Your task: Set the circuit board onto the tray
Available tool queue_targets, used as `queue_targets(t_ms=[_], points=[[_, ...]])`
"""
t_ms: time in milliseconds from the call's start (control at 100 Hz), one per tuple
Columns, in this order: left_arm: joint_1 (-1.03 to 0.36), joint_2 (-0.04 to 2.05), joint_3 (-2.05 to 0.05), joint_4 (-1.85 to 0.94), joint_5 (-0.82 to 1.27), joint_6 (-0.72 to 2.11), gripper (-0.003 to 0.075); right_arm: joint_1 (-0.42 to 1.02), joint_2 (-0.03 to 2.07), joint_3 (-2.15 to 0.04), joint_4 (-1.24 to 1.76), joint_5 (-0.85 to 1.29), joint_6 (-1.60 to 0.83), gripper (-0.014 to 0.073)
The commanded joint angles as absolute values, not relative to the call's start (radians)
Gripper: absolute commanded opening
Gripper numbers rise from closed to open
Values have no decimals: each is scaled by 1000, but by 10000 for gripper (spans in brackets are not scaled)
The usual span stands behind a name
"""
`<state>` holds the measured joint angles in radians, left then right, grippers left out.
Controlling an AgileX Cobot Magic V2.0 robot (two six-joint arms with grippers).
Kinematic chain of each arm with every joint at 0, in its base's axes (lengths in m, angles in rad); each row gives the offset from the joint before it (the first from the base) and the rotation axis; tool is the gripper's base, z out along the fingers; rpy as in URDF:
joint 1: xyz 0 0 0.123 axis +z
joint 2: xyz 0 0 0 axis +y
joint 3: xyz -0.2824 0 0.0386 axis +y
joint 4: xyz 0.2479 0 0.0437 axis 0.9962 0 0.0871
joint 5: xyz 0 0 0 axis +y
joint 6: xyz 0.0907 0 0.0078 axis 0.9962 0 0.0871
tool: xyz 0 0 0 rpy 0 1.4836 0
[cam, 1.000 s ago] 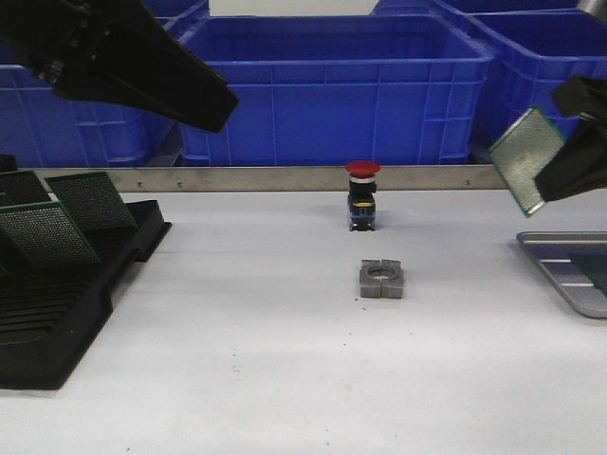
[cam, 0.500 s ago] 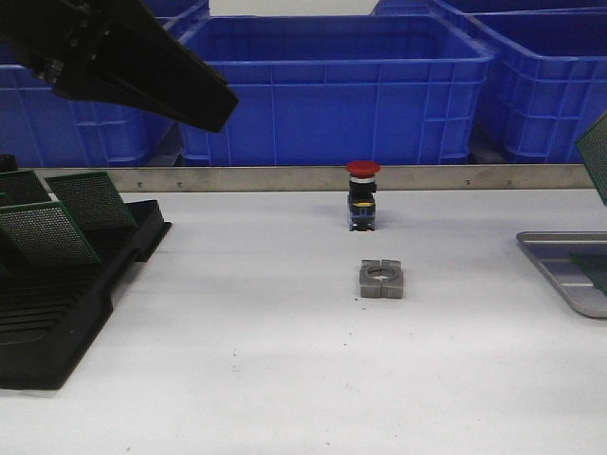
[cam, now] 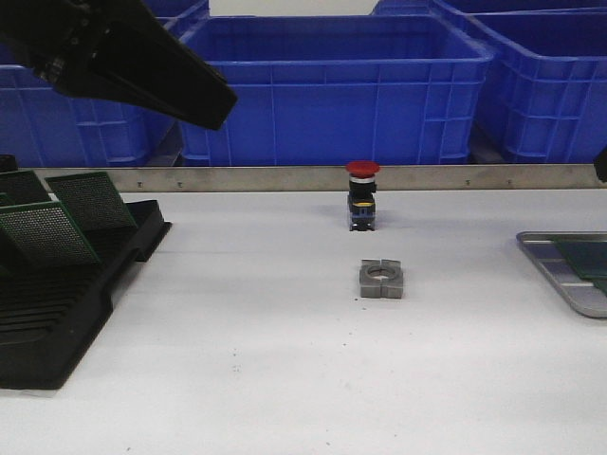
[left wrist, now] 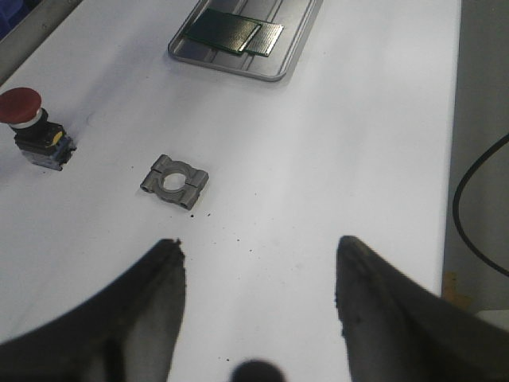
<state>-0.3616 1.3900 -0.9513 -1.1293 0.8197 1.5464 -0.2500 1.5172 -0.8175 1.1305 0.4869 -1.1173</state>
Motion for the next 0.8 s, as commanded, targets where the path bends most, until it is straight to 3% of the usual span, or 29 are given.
queue_targets(t_ms=[0, 70, 120, 200, 530, 790], points=[[-365, 1365, -981, -1188, 833, 1510, 230, -257, 1468, -835, 1165, 521, -1122, 360], [-365, 1365, -981, -1184, 833, 1500, 90, -257, 1461, -835, 1165, 556, -1122, 242], [-365, 1362, -981, -1181, 833, 1496, -21, -257, 1454, -835, 1158, 592, -1122, 112], [-364, 1362, -981, -1175, 824, 1460, -17, -257, 1441, -835, 1138, 637, -1122, -78], [-275, 1239, -971, -1091, 740, 1281, -18, -255, 1351, -835, 1138, 640, -1149, -60], [-198, 1009, -825, -1093, 457, 1253, -18, -180, 1186, -755, 1297, 511, -1257, -60]])
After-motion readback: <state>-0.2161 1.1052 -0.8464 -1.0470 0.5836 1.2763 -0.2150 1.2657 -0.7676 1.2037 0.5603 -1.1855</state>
